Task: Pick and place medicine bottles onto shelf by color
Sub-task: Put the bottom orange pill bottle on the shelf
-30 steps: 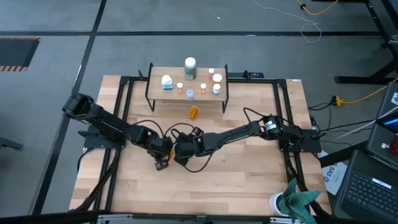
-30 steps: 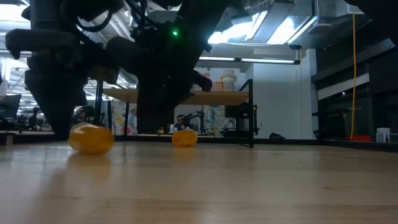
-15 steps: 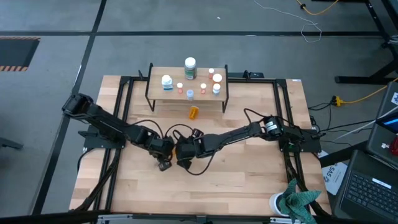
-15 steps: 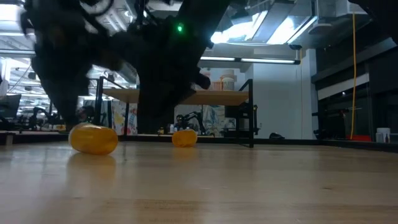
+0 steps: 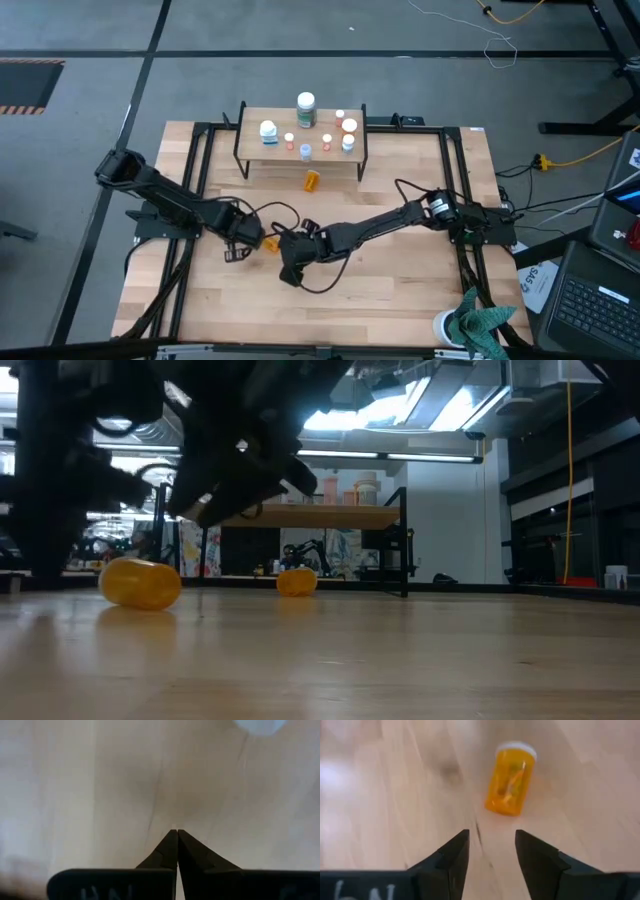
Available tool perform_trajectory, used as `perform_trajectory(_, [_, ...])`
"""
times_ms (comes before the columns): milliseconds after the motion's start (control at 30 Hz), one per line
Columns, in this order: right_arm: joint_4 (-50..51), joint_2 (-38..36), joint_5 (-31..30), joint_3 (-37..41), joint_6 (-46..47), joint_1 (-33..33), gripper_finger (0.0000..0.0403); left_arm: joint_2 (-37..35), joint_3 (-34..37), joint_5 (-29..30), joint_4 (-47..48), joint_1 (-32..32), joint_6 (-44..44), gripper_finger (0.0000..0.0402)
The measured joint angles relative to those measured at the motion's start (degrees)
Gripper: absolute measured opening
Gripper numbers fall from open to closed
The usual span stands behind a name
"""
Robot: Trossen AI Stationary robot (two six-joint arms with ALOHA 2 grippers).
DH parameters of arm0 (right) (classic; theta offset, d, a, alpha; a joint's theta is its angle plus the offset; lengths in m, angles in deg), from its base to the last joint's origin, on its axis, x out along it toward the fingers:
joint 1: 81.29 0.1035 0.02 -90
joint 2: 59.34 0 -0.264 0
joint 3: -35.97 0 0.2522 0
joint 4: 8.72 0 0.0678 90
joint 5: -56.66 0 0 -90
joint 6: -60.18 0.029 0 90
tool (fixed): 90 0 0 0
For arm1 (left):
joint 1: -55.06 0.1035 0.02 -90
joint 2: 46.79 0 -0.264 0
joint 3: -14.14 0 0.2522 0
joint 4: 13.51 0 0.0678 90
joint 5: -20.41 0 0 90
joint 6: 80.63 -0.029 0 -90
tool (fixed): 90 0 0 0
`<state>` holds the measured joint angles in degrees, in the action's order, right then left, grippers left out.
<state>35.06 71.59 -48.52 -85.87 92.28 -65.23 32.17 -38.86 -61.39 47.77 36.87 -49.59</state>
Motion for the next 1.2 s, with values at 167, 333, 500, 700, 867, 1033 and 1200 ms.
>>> perform_trajectory(167, [-2.35, 2.45, -0.08, -0.02, 0.62, 0.51, 0.0162, -0.04, 2.18, 1.24, -7.1, 1.26, -1.78, 0.0])
perform_trajectory(333, [-6.14, 5.02, -0.64, 0.0, 0.67, 0.09, 0.0162, 0.99, 2.19, -0.15, -14.43, 2.82, -4.86, 0.0])
perform_trajectory(500, [-4.93, 5.46, -4.24, 0.0, 0.74, -0.58, 0.0162, 1.73, 2.2, 0.07, -17.3, 3.97, -6.16, 0.0])
perform_trajectory(700, [-4.98, 5.46, -4.87, 0.0, 0.42, -2.0, 0.0162, 1.73, 2.2, 0.25, -18.2, 4.84, -6.2, 0.0])
perform_trajectory(867, [-4.96, 5.46, -4.87, 0.0, 0.26, -2.73, 0.0162, 1.73, 2.06, 0.54, -18.12, 4.82, -6.16, 0.0])
perform_trajectory(1033, [-4.8, 5.46, -4.43, 0.0, 0.21, -2.75, 0.0162, 1.73, -1.1, 0.87, -17.05, 4.81, -6.36, 0.0])
perform_trajectory(1200, [-4.04, 5.46, -3.67, 0.0, 0.19, -2.71, 0.0162, 1.73, -6.76, 3.26, -12.22, 4.79, -7.68, 0.0])
